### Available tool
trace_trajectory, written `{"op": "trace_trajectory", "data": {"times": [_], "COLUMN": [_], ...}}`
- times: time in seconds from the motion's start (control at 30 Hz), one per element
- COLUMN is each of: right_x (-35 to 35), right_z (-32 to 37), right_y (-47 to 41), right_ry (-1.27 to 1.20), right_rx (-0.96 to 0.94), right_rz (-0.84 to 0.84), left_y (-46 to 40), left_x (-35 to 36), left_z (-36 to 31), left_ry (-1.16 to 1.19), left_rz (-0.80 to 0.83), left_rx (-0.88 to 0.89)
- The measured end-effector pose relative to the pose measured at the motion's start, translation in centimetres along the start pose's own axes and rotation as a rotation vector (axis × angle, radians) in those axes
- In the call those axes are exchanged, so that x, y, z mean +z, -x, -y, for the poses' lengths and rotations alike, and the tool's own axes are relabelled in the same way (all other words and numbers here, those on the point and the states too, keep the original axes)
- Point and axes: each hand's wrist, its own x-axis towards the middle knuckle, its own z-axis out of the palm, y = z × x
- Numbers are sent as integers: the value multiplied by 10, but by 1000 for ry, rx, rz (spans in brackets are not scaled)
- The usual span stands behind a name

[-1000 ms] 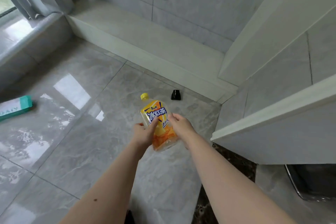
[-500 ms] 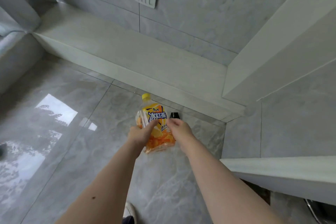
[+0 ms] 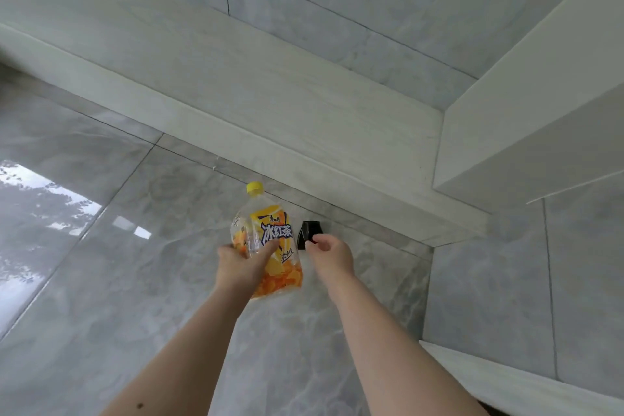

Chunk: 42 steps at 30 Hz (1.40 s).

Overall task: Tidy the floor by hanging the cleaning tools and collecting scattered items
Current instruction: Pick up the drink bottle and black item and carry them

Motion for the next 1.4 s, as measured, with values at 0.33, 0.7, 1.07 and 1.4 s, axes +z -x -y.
{"op": "trace_trajectory", "data": {"times": [0.33, 0.7, 1.07, 1.4], "right_x": [27, 64, 64, 34], "right_z": [-29, -48, -38, 39], "right_y": [-124, -154, -123, -7], "right_ry": [240, 144, -264, -142], "right_rx": [-30, 70, 276, 197], "right_rz": [-32, -30, 172, 98], "left_y": [-111, -137, -104, 14], "left_x": [41, 45, 17, -35], "left_z": [31, 38, 34, -27], "left_ry": [-110, -67, 78, 173], "left_rz": [-82, -36, 11, -19], "left_rx": [24, 85, -26, -57]}}
